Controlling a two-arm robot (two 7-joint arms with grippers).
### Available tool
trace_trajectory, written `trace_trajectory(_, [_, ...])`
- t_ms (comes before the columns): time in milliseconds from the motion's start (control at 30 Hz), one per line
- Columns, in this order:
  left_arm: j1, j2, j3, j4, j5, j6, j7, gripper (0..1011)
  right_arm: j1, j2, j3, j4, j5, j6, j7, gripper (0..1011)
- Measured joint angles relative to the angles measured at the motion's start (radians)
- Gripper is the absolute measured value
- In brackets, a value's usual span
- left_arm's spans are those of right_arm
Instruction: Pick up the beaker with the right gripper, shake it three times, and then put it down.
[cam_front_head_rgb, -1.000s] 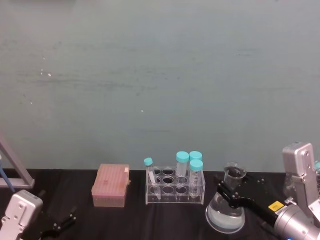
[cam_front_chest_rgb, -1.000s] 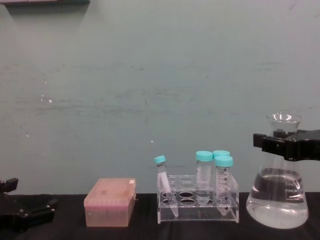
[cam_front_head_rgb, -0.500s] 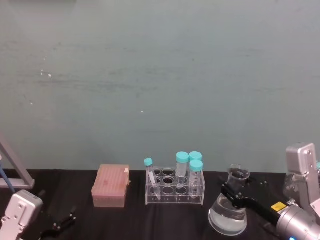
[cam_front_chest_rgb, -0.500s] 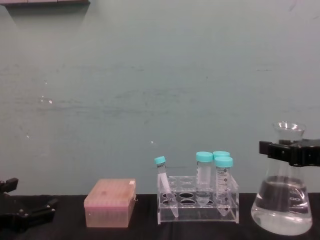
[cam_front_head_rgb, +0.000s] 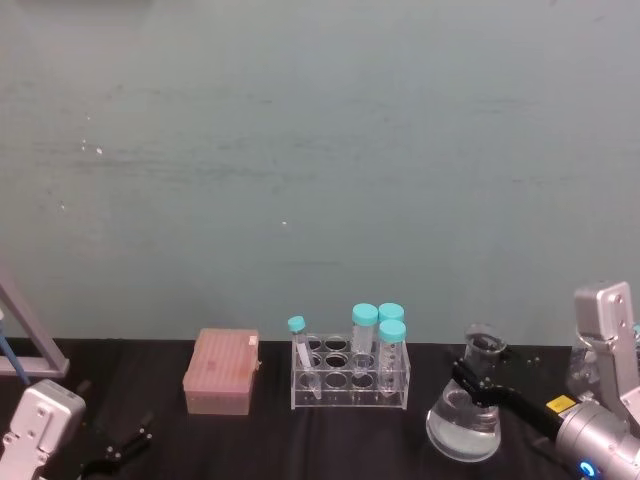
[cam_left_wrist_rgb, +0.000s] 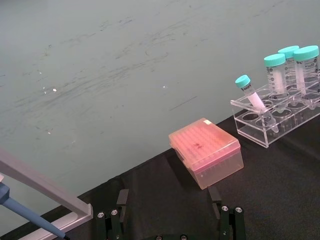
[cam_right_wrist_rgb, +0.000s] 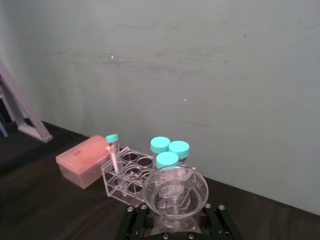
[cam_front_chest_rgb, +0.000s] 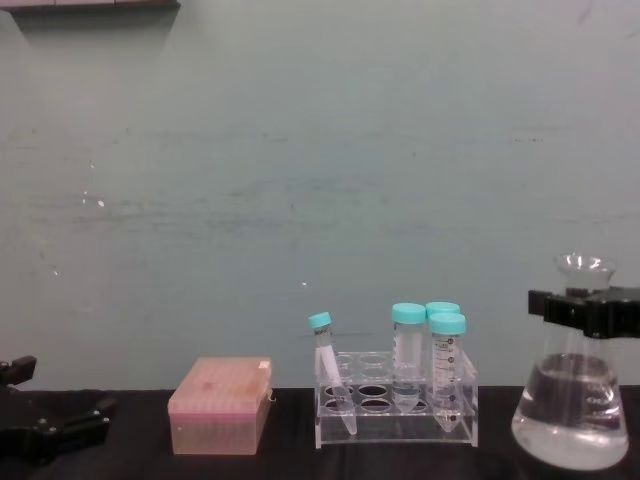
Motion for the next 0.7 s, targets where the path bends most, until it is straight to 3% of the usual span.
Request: trace_trajectory(700, [0.000, 0.000, 0.000, 0.000, 0.000, 0.000, 0.000, 1000, -0.016, 0.017, -0.040, 0.023, 0.022, -0.024, 0.040, 449])
